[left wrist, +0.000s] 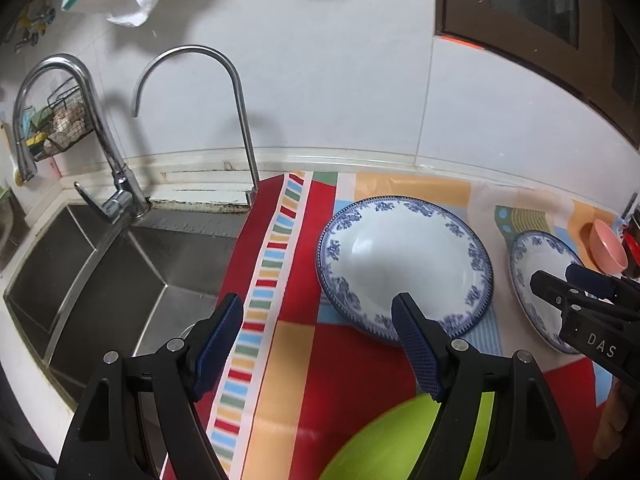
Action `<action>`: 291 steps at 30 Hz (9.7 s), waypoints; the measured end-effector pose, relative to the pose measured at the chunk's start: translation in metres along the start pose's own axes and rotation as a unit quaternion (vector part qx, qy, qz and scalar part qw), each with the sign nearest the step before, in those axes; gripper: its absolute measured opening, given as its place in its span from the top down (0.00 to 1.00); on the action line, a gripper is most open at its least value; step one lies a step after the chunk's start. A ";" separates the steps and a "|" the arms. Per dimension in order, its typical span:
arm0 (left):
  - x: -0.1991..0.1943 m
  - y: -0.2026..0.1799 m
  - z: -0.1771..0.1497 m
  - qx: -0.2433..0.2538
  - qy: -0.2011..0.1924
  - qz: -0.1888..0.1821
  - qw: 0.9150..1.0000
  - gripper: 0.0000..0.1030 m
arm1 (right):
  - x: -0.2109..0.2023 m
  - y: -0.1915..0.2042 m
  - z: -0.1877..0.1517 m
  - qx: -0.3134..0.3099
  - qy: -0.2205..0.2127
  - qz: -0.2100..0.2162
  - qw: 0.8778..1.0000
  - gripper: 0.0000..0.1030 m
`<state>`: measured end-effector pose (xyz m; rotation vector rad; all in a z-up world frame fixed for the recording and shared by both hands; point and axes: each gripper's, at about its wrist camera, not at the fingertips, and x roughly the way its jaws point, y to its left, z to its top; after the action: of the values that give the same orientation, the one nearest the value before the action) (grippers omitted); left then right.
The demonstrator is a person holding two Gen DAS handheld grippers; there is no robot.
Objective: Organize plates and bowls
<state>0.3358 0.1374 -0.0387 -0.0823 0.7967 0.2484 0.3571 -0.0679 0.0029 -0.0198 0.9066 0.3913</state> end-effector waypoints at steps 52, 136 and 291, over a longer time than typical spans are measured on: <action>0.171 -0.004 0.034 -0.002 0.135 -0.019 0.991 0.56 | 0.162 -0.011 0.041 0.020 0.097 0.002 0.995 0.56; -0.046 0.001 -0.070 -0.038 0.103 0.010 0.994 0.66 | -0.025 0.007 -0.046 -0.008 0.079 0.032 0.996 0.64; 0.134 -0.239 0.028 0.142 0.223 -0.091 0.960 0.39 | 0.069 -0.235 -0.009 0.150 0.112 -0.102 0.977 0.52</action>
<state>0.5054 -0.0633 -0.1202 0.0631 1.2593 -0.0659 0.4679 -0.2652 -0.0902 0.1220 1.1674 0.0571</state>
